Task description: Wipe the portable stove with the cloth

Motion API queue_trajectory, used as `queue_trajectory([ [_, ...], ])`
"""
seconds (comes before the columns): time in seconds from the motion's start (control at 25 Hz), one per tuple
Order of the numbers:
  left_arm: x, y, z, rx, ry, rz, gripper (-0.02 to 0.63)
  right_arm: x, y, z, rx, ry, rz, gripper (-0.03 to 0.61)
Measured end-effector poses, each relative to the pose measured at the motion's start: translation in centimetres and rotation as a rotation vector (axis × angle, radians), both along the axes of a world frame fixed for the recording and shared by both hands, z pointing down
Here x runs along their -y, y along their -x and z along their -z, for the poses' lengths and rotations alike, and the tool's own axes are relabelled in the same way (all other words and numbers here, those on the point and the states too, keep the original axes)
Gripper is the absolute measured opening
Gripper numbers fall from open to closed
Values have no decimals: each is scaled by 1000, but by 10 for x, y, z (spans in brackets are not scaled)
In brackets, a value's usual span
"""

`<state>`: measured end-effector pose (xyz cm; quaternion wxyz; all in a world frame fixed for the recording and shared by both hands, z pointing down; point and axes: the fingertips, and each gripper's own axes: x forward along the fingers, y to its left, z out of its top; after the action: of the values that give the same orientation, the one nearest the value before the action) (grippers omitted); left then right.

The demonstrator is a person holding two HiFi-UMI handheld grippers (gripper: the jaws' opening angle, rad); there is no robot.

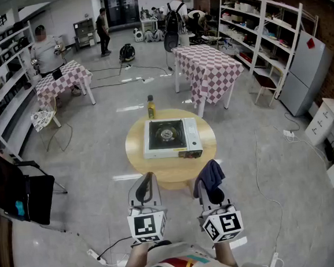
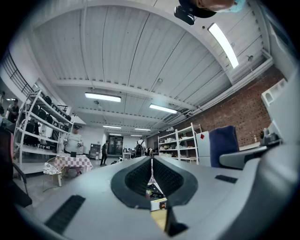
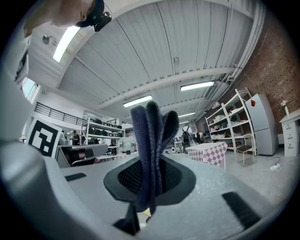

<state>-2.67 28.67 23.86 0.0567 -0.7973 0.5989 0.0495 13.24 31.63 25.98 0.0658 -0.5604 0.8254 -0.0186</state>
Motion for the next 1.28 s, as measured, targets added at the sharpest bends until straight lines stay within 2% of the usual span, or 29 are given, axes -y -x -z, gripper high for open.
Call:
queue_trajectory([
  [0.2,-5,-9,-5,3,6,4,12,-6,-6,-11,22,16,10,32],
  [0.36,-7,0,-6,-3,-5,27,12,-5,-3,-15,15,16,22,32],
  [0.6,-2,15,-3,-62,7,67,12,-1,-2,-11,-7,-4,16,32],
  [0.72,-2,16,-1,-64,2,71,12,1,-2,-13,-19,-9,11,32],
  [0.8,-7,16,-3,-55,-1,73,12,-3,-1,-15,7,-4,41,32],
  [1.0,-7,18,-3,-28,-18,97,12,1,-11,-20,152,31,78,32],
  [1.16,2,22,-11,-71,5,107,12,1,-14,-22,143,51,101,32],
  [1.28,15,17,-4,-74,8,110,12,8,-17,-22,137,53,110,32],
])
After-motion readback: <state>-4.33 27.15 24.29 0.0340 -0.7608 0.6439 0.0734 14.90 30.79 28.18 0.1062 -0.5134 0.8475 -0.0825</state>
